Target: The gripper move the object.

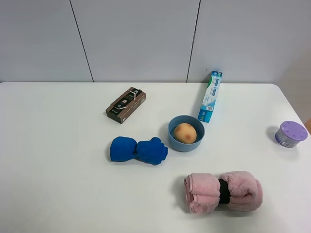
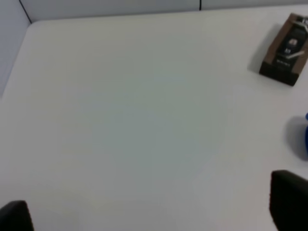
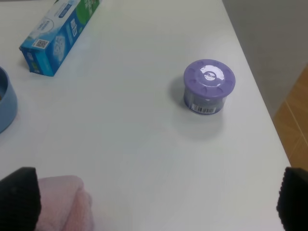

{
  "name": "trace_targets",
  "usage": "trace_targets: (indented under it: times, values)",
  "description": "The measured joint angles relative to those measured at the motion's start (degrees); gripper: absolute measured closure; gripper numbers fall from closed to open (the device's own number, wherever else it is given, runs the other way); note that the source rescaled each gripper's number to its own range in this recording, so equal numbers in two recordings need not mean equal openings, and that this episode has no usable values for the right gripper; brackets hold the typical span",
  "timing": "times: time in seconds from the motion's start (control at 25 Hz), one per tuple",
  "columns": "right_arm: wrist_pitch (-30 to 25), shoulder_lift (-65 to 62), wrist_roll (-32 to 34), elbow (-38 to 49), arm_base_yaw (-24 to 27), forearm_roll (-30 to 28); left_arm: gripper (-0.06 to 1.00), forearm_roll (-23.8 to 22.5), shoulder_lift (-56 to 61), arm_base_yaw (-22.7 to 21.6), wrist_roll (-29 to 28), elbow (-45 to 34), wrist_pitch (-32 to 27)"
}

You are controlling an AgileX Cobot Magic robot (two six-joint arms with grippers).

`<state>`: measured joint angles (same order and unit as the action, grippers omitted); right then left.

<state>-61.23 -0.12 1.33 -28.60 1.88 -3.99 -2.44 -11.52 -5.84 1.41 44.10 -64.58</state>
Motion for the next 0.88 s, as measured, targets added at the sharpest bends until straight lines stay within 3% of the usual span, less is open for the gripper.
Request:
trace_targets:
  times: [0.6, 0.88]
  values:
    - [0.0, 0.0, 0.0, 0.0, 0.0, 0.0, -0.05, -0.2, 8.4, 0.0, -0.3, -14.5, 4.3]
    - [0.0, 0.0, 0.0, 0.0, 0.0, 0.0, -0.05, -0.2, 11.7, 0.0, -0.3, -15.2, 4.4]
